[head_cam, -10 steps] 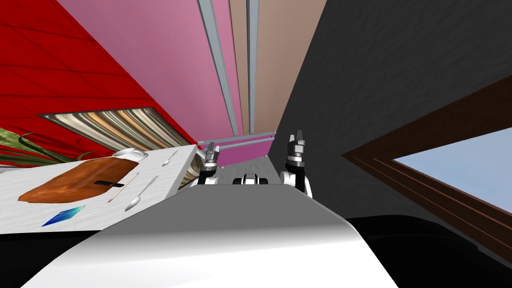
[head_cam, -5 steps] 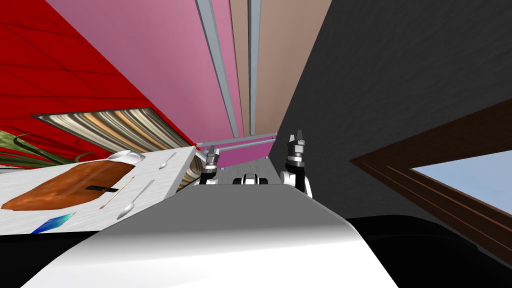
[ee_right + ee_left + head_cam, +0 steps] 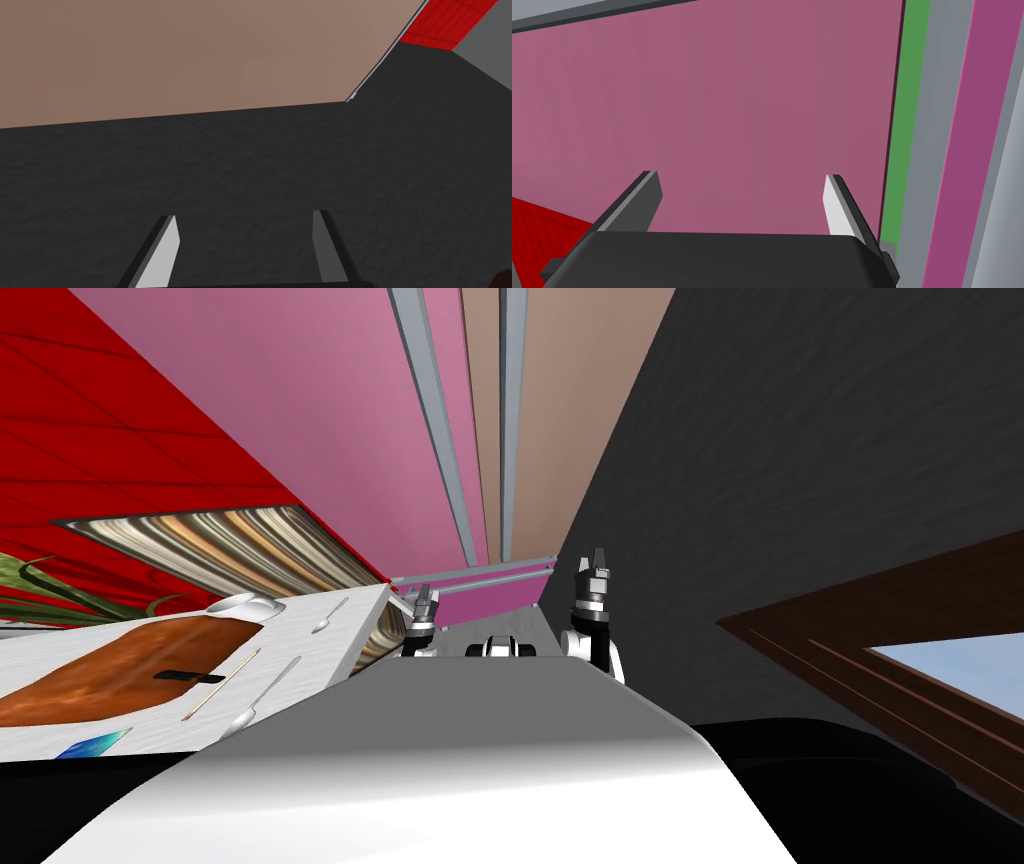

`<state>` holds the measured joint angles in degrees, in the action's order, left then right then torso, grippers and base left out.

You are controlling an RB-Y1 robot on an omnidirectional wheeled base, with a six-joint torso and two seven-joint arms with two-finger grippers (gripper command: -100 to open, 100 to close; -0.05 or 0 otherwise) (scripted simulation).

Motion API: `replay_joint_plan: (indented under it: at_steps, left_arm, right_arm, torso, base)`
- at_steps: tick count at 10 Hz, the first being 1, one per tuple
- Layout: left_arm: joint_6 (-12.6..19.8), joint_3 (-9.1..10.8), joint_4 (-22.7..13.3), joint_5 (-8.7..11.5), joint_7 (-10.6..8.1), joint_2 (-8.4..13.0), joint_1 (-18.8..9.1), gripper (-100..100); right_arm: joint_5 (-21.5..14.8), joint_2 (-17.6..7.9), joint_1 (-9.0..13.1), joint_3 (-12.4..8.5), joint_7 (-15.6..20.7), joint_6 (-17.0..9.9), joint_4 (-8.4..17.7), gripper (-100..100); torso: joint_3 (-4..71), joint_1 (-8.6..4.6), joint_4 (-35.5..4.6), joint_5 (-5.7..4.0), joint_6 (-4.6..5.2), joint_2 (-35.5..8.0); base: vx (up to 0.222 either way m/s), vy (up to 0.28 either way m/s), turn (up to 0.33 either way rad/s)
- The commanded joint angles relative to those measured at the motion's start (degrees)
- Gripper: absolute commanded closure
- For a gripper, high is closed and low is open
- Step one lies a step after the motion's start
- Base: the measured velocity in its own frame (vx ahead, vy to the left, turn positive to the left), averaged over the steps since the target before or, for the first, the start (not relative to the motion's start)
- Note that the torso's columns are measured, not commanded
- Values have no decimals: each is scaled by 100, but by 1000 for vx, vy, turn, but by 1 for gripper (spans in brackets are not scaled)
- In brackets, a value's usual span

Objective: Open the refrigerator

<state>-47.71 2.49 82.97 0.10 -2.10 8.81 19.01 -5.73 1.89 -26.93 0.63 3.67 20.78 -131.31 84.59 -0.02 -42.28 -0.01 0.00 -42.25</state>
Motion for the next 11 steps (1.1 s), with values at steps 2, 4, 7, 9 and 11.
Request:
replay_joint_plan:
  at_steps: [2, 4, 7, 9, 11]
  left_arm:
    - [-280, 46, -597, 46, 0, -5, -91, -100]
    - [-446, 78, -855, 78, 0, -13, -158, -100]
    - [-609, 109, -1318, 109, 0, -23, -226, -100]
    - [-770, 140, -1663, 140, 0, -36, -294, -100]
    - [-926, 170, -1836, 170, 1, -52, -360, -100]
  right_arm:
    - [0, 0, 0, 0, 0, 0, 0, 0]
    - [0, 0, 1, 0, 0, 0, 0, 0]
    - [0, 0, 0, 0, 0, 0, 0, 0]
    - [0, 0, 0, 0, 0, 0, 0, 0]
    - [0, 0, 1, 0, 0, 0, 0, 0]
  torso:
    - [-2, 1, -1, 0, 0, -3]
    - [-8, 0, -4, 0, 0, -15]
    - [2, 1, 1, 0, 0, 3]
    - [0, 3, 0, 1, 0, -1]
    - [-8, -1, -3, 0, 1, -14]
  base:
    - [70, 5, 18]
    - [42, 3, 8]
    - [63, 2, 16]
    - [69, 6, 15]
    - [46, 1, 9]
